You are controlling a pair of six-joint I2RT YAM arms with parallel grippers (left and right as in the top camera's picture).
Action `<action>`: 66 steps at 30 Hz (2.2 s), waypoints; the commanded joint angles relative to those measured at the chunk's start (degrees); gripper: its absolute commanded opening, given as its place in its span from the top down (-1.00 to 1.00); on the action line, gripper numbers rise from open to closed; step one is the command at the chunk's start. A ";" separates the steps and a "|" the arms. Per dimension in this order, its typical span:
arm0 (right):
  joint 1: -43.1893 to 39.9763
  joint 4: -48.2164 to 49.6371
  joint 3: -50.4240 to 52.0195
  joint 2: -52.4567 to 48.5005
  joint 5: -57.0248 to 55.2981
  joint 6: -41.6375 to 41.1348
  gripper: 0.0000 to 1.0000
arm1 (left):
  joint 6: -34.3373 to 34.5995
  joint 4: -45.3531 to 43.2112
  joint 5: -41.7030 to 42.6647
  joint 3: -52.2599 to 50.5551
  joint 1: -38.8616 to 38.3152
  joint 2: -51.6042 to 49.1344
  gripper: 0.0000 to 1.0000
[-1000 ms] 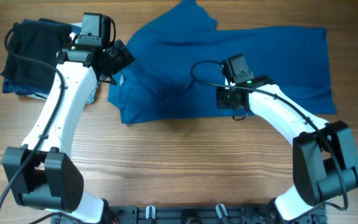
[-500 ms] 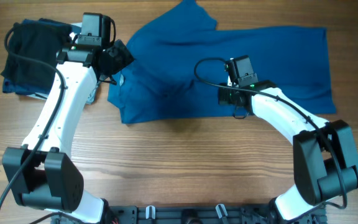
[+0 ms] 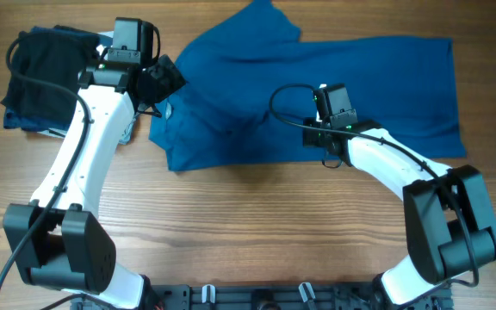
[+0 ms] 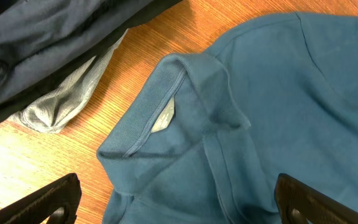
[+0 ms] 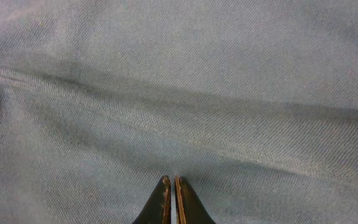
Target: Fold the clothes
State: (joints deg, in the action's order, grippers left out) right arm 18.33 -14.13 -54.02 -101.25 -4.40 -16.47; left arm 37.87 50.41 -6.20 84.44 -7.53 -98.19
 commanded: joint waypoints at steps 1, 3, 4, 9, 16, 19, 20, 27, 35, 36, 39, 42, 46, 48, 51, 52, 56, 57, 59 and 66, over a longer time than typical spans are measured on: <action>-0.04 0.66 0.31 -3.21 -1.62 -0.61 0.91 | 0.33 0.02 -0.76 0.59 0.31 0.79 -1.00; -0.04 1.29 0.31 -4.11 -1.70 -0.42 0.91 | 0.33 0.02 -0.76 0.59 0.31 0.79 -0.99; -0.04 1.62 0.31 -4.11 -2.19 -0.20 0.92 | 0.33 0.02 -0.76 0.59 0.31 0.79 -1.00; -1.62 4.33 0.26 -4.09 -3.21 -0.22 0.92 | 0.33 0.02 -0.76 0.59 0.31 0.79 -0.99; -6.93 9.20 0.26 -4.42 -3.26 0.02 0.91 | 0.33 0.02 -0.76 0.59 0.31 0.79 -0.99; -8.55 14.19 0.26 -4.42 -3.41 0.46 0.92 | 0.31 0.02 -0.76 0.59 0.31 0.79 -1.00; -9.18 15.61 0.26 -4.42 -3.39 0.61 0.91 | 0.33 0.02 -0.76 0.59 0.31 0.79 -1.00; -11.78 -0.24 -7.08 3.72 0.85 5.46 0.91 | 0.31 0.02 -0.76 0.59 0.31 0.79 -1.00; -11.78 -10.91 -3.98 4.76 4.46 2.80 0.91 | 0.31 0.02 -0.76 0.59 0.31 0.79 -1.00; -11.78 -10.32 -3.43 2.95 4.46 2.80 0.92 | 0.33 0.02 -0.76 0.59 0.31 0.79 -1.00; -11.78 -8.55 -3.32 -1.68 4.28 2.84 0.91 | 0.33 0.02 -0.76 0.59 0.31 0.79 -1.00; -11.78 -5.20 -3.32 -5.35 2.45 2.82 0.91 | 0.33 0.02 -0.76 0.59 0.31 0.79 -0.99; -11.96 -1.75 -3.34 -6.16 -4.57 3.15 0.92 | 0.33 0.02 -0.76 0.59 0.31 0.79 -0.99; -12.72 0.85 -3.34 -6.16 -5.33 6.01 0.91 | 0.33 0.02 -0.76 0.59 0.31 0.79 -0.99; -15.04 2.14 -3.32 -6.27 -5.33 5.97 0.92 | 0.33 0.02 -0.76 0.59 0.31 0.79 -0.99; -15.82 2.80 -3.32 -6.29 -5.38 6.01 0.90 | 0.33 0.02 -0.76 0.59 0.31 0.79 -1.00; -19.37 8.76 -3.34 -6.27 -6.60 7.72 0.90 | 0.33 0.02 -0.76 0.59 0.31 0.79 -1.00; -20.17 9.77 -3.41 -6.27 -6.58 8.04 0.90 | 0.33 0.02 -0.76 0.59 0.31 0.79 -0.99; -21.94 10.49 -4.39 -6.25 -6.51 9.03 0.90 | 0.33 0.02 -0.76 0.59 0.31 0.79 -0.99; -24.41 -6.49 -11.13 5.62 0.79 8.09 0.89 | 0.33 0.02 -0.76 0.59 0.31 0.79 -0.99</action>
State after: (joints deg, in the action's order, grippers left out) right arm -6.17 -17.26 -62.50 -103.02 -6.74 -6.37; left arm 37.87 50.41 -6.20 84.44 -7.53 -98.19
